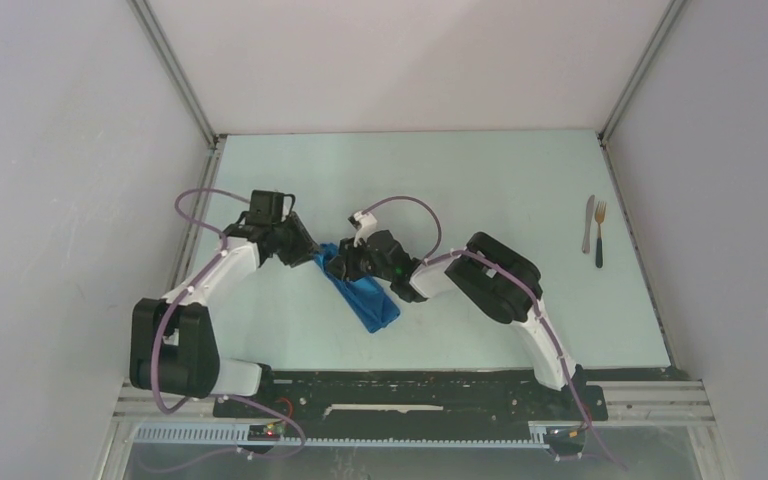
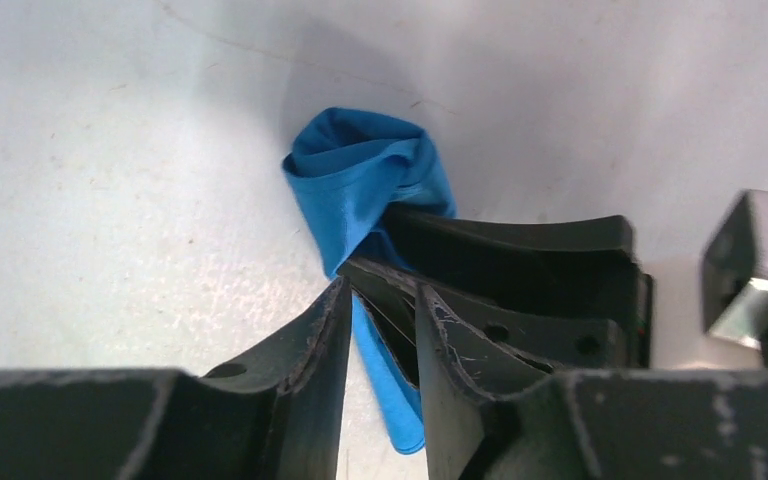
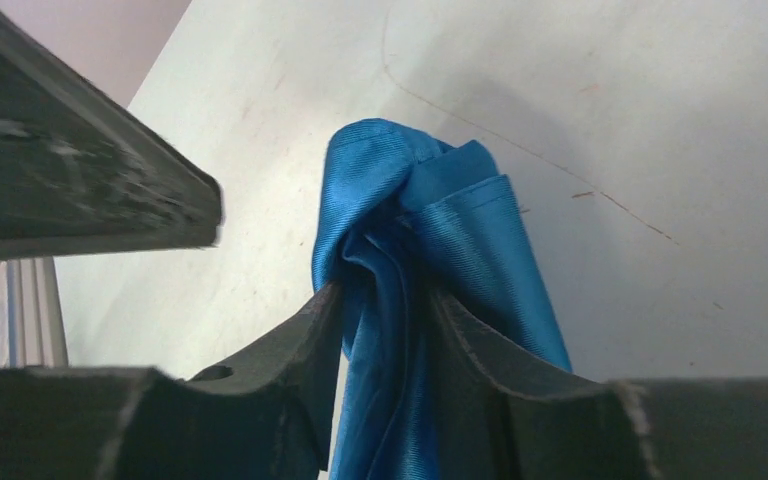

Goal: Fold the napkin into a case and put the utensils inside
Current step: Stuff the top corner of the smaller-rectangle-folded napkin into the folded napkin.

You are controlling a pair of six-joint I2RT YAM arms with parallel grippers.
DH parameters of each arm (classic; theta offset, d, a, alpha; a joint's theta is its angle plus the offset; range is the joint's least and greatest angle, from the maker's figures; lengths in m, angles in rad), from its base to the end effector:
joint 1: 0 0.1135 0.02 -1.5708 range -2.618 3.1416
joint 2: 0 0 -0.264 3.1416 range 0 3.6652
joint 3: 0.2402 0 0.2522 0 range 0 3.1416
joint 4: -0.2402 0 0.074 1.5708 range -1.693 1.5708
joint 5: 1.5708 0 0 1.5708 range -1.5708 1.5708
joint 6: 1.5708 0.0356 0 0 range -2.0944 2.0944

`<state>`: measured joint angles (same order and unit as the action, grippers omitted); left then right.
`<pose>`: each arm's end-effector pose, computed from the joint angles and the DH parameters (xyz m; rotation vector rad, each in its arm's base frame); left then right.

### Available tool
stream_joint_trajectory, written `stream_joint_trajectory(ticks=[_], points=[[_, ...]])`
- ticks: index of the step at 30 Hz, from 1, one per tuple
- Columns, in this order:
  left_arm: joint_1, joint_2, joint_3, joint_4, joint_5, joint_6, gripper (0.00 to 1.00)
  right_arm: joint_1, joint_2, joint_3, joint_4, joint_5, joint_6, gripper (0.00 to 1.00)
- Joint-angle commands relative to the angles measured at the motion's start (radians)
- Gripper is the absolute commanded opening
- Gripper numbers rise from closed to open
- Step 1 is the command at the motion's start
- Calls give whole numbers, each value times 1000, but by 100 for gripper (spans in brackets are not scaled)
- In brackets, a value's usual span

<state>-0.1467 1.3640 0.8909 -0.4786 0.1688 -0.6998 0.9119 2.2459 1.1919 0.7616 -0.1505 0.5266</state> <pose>0.2707 -0.0460 0.2248 -0.6403 2.5130 -0.5405 0.2791 0.3692 0.1048 -0.4972 1.9583 1.1023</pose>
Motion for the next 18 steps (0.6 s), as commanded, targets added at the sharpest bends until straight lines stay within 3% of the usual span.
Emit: stream_joint_trajectory(ticks=[1,9,12,18], points=[[26,7,-36,26,-11,-9,34,2,-46,-17,-95,-78,5,46],[36,34,-70,70,-23,-43,25,-27,-61,-45,-71,-175,83,53],[36,-3,-91,80,-39,-42,31,-41,-80,-74,-41,-198,112,56],[47,-3,-88,63,-30,-14,34,-67,-108,-93,-33,-202,181,59]])
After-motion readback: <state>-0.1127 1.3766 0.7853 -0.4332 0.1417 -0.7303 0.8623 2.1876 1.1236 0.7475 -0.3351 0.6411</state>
